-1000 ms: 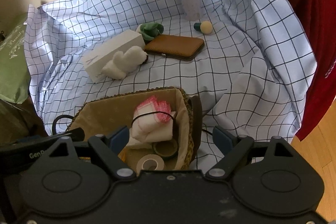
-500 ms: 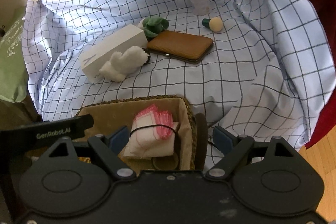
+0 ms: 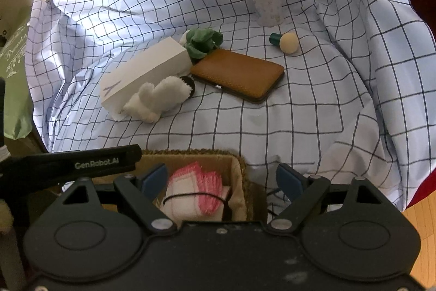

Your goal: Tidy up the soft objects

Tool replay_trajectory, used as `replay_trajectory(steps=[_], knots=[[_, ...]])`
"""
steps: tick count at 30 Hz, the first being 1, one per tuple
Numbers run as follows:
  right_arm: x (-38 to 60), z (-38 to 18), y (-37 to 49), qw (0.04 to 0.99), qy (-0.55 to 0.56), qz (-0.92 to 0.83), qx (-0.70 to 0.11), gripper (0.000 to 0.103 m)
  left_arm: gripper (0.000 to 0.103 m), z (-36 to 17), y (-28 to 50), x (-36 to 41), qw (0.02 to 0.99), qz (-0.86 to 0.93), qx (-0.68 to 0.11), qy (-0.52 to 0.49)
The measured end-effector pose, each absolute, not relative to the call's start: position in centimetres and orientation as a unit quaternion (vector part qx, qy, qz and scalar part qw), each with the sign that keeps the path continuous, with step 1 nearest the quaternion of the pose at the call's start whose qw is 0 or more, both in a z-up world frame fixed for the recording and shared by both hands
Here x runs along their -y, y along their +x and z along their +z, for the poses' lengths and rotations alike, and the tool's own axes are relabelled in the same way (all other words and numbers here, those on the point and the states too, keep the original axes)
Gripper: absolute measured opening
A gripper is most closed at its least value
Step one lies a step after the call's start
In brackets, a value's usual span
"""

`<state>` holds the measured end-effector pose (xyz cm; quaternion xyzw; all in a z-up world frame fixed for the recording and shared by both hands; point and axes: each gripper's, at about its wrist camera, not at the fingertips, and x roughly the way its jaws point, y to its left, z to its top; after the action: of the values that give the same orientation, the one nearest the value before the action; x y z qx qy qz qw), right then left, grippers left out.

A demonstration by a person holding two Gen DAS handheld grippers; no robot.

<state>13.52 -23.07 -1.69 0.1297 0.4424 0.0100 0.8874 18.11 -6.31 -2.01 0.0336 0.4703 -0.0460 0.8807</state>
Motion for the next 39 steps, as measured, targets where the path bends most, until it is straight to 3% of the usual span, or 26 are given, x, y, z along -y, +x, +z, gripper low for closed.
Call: replay_trajectory(steps=[21,39], knots=[[26.5,-1.3,20.6,0.904,0.131,-0.043,-0.405,0.087,0.092,-3.3,23.7,9.0,0.870,-0.056,-0.488,0.046],[28.9,-2.2,25.7,0.906,0.113,-0.107,-0.393,0.088,0.092,-3.7,24.1,8.8,0.868,-0.058,-0.491,0.042]])
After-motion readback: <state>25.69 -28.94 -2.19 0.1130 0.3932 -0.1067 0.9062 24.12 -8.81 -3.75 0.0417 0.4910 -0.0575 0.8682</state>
